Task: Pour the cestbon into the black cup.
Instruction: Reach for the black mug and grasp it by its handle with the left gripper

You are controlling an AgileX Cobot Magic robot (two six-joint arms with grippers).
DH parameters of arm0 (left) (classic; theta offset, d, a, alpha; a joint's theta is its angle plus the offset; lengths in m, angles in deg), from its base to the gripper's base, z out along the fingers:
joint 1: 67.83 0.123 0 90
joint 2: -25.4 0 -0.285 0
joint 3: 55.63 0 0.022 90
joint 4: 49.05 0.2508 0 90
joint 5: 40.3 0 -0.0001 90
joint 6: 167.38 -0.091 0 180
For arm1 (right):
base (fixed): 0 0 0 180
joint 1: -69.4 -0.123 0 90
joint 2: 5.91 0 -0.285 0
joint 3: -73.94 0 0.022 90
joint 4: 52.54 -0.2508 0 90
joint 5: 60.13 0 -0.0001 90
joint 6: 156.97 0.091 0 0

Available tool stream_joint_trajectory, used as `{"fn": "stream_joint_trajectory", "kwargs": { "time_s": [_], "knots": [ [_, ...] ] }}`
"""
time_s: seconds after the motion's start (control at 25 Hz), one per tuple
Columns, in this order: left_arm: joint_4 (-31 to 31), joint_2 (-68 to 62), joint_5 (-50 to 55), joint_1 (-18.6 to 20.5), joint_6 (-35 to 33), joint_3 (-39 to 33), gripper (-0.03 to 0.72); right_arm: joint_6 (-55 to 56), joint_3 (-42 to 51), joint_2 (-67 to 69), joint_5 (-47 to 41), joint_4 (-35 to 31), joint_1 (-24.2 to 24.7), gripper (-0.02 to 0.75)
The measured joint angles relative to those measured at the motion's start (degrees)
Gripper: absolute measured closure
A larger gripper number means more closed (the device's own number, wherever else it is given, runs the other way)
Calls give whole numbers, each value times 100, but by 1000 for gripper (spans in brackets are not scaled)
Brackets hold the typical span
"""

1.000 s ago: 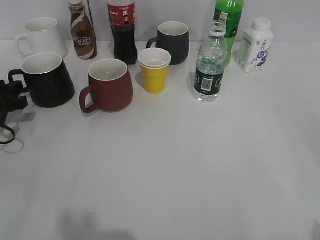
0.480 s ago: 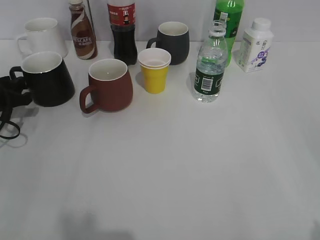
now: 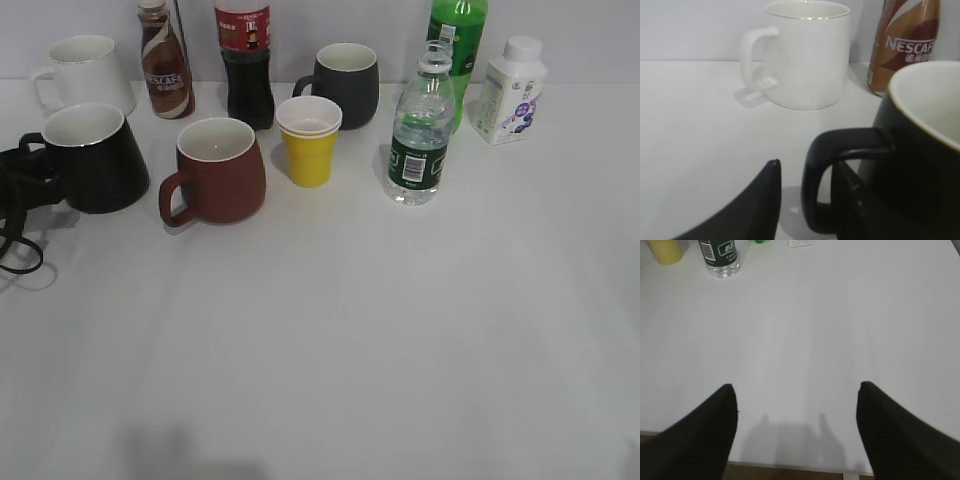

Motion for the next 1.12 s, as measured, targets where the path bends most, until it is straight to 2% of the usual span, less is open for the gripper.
{"fn": "stream_joint_trajectory", "kwargs": {
  "time_s": [0.2, 0.44, 0.52, 0.6, 0.64, 0.88, 1.12],
  "knots": [
    [13, -56, -6, 0, 12, 44, 432, 0, 0, 0, 0, 0, 0, 182],
    [45, -394, -86, 0, 23, 493, 435, 0, 0, 0, 0, -5, 0, 182],
    [126, -443, -57, 0, 23, 617, 477, 0, 0, 0, 0, -5, 0, 182],
    [298, -461, 3, 7, 29, 742, 592, 0, 0, 0, 0, -5, 0, 182],
    [383, -461, 18, 12, 45, 789, 621, 0, 0, 0, 0, -5, 0, 182],
    [560, -461, 47, 12, 76, 858, 633, 0, 0, 0, 0, 0, 0, 188],
    [629, -72, 372, 12, -6, 716, 636, -131, -13, 85, 14, -206, 0, 237]
  ]
}}
